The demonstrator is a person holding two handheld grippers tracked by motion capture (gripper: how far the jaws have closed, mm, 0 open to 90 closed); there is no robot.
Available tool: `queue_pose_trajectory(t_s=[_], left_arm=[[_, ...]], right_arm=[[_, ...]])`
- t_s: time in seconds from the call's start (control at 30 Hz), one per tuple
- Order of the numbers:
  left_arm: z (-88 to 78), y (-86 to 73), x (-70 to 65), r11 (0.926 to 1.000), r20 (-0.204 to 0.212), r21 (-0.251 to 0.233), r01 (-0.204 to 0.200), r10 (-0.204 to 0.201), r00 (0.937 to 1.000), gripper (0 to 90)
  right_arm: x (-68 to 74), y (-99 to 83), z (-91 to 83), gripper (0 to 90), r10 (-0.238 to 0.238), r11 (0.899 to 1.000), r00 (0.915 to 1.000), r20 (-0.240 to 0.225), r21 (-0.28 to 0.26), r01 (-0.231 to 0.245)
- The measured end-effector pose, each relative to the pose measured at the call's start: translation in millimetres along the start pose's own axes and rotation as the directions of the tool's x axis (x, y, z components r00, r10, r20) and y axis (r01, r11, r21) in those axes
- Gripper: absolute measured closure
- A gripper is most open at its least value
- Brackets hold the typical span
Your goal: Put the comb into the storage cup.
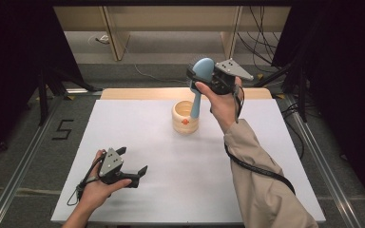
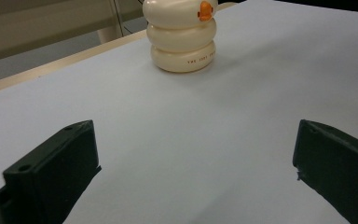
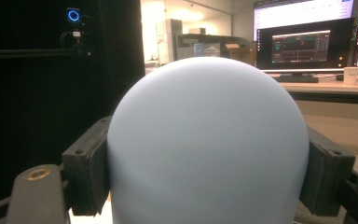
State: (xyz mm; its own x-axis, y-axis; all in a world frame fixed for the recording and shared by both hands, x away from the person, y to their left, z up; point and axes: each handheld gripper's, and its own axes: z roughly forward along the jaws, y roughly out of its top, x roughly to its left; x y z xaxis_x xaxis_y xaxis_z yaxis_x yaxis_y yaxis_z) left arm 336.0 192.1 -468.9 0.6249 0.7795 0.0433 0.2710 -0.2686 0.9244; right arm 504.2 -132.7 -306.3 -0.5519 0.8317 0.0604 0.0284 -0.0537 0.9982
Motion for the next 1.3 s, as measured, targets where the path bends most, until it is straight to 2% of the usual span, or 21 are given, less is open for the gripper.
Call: queue_pose_trajectory(t_s=[1.3], left_arm=[[-0.6, 0.2, 0.9, 1.0000, -0.001, -0.002, 0.002, -0.002, 1.0000, 0.0]], right_arm=[[2.4, -3.6, 18.3, 20.4, 0.000, 1.000, 1.0000, 0.009, -0.001, 0.000]])
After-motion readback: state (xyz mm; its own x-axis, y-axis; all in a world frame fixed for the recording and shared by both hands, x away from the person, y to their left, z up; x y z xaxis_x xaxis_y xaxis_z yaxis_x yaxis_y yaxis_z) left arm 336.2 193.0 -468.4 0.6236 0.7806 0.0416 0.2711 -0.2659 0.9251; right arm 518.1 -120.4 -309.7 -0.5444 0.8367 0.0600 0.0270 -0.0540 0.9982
